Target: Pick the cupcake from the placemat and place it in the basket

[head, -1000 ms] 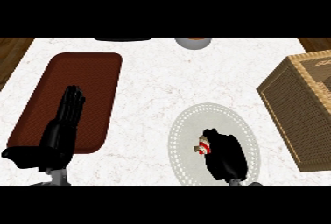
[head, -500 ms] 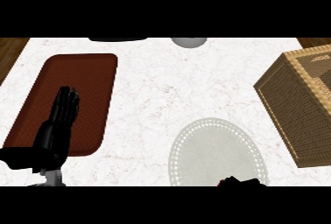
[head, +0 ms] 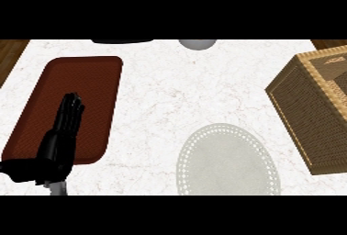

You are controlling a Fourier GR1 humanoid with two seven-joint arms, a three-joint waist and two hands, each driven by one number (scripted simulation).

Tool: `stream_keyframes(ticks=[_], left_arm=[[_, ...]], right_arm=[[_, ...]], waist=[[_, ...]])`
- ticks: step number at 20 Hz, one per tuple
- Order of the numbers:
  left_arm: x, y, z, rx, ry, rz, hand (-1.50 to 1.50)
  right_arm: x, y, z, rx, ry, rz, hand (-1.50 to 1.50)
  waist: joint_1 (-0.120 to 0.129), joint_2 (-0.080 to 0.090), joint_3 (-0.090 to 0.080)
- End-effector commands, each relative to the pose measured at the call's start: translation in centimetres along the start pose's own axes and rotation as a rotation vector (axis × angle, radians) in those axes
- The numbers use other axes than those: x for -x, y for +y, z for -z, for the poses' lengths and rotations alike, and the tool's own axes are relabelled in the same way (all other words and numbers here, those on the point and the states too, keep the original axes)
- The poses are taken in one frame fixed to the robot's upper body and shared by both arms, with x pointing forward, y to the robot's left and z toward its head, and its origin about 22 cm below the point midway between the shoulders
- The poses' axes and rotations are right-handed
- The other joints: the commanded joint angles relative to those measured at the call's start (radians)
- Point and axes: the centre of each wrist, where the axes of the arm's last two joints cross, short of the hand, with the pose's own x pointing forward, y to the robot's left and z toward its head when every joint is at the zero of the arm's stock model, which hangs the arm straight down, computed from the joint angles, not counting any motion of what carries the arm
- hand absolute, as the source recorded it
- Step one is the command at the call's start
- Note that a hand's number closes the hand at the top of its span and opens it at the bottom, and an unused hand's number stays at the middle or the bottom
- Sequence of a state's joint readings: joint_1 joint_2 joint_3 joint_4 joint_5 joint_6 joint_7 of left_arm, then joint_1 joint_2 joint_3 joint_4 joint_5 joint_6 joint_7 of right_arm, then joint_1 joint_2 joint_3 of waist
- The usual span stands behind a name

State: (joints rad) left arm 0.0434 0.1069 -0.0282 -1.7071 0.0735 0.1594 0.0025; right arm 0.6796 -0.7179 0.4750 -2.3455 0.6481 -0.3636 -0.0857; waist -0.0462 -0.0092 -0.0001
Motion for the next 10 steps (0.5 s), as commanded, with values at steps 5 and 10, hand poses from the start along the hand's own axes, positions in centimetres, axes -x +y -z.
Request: stream_keyframes(ticks=[5,10], left_arm=[[-0.5,-0.9,0.2,0.014,-0.012,-0.004,0.00],[-0.5,-0.4,0.4,0.022,-0.011,0.001,0.00]], right_arm=[[-1.6,-5.1,-1.0,0.103,0.111,0.064,1.50],[1.0,-8.3,-0.5,0.155,0.177,-0.134,1.50]], waist=[[0.006,0.004,0.000],[0.018,0.006,-0.001]])
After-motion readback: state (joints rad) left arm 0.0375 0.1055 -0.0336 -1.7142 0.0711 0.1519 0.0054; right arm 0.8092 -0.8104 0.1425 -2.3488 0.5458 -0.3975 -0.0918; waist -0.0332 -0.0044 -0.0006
